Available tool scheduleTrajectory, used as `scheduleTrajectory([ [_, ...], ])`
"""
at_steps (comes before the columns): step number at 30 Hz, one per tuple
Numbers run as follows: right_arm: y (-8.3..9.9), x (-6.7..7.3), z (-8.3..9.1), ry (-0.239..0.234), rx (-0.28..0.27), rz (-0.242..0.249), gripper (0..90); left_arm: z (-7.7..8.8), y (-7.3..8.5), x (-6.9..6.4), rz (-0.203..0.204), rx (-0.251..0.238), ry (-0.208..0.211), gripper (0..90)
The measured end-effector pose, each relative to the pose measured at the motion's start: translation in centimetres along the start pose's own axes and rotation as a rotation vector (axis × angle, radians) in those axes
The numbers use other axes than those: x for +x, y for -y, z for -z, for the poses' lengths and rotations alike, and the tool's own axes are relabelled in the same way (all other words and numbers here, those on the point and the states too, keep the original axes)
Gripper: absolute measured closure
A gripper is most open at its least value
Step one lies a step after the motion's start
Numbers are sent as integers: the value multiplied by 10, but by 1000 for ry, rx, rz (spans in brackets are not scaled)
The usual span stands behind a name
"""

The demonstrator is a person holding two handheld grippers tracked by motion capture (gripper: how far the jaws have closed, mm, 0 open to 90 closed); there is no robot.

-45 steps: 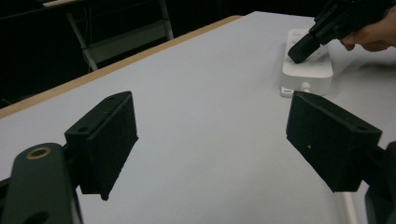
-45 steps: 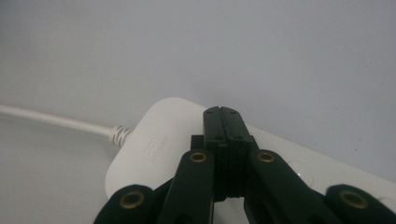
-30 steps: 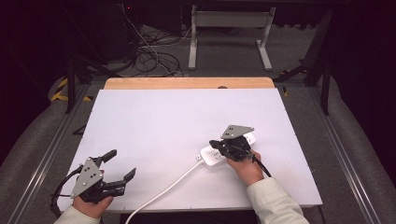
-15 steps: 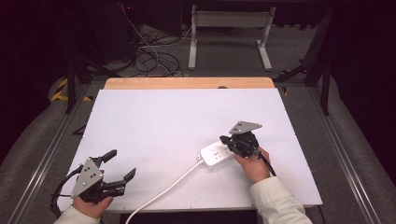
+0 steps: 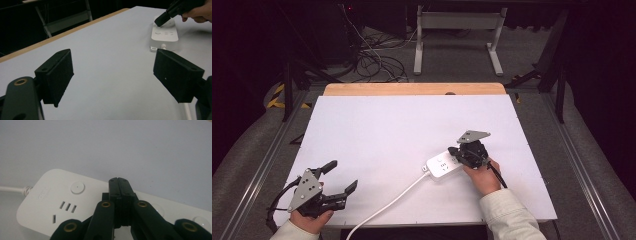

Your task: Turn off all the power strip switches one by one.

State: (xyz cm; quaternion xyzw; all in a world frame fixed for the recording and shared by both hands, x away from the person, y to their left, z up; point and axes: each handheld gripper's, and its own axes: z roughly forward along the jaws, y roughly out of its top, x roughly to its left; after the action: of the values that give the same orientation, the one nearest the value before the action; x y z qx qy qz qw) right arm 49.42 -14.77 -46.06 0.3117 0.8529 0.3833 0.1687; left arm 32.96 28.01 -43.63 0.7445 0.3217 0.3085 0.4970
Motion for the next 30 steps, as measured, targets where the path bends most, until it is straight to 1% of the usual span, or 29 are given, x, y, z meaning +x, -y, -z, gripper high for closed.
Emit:
scheduleTrajectory([
  [6, 1, 2, -2, 9, 9, 16, 900, 0, 0, 0, -2, -1, 0, 169],
  [12, 2, 0, -2, -5, 3, -5, 900, 0, 0, 0, -2, 1, 0, 169],
  [16, 2, 1, -2, 3, 4, 4, 900, 0, 0, -1, -1, 0, 0, 169],
  [20, 3, 0, -2, -2, -3, -4, 900, 0, 0, -1, 0, 0, 0, 169],
  [25, 3, 1, -2, 3, -4, 2, 900, 0, 0, -1, -1, -1, 0, 169],
  [29, 3, 0, -2, -3, -4, -7, 900, 0, 0, -1, -2, -2, 0, 169],
  [30, 3, 0, -2, -3, -3, -8, 900, 0, 0, 0, -9, 0, -1, 169],
])
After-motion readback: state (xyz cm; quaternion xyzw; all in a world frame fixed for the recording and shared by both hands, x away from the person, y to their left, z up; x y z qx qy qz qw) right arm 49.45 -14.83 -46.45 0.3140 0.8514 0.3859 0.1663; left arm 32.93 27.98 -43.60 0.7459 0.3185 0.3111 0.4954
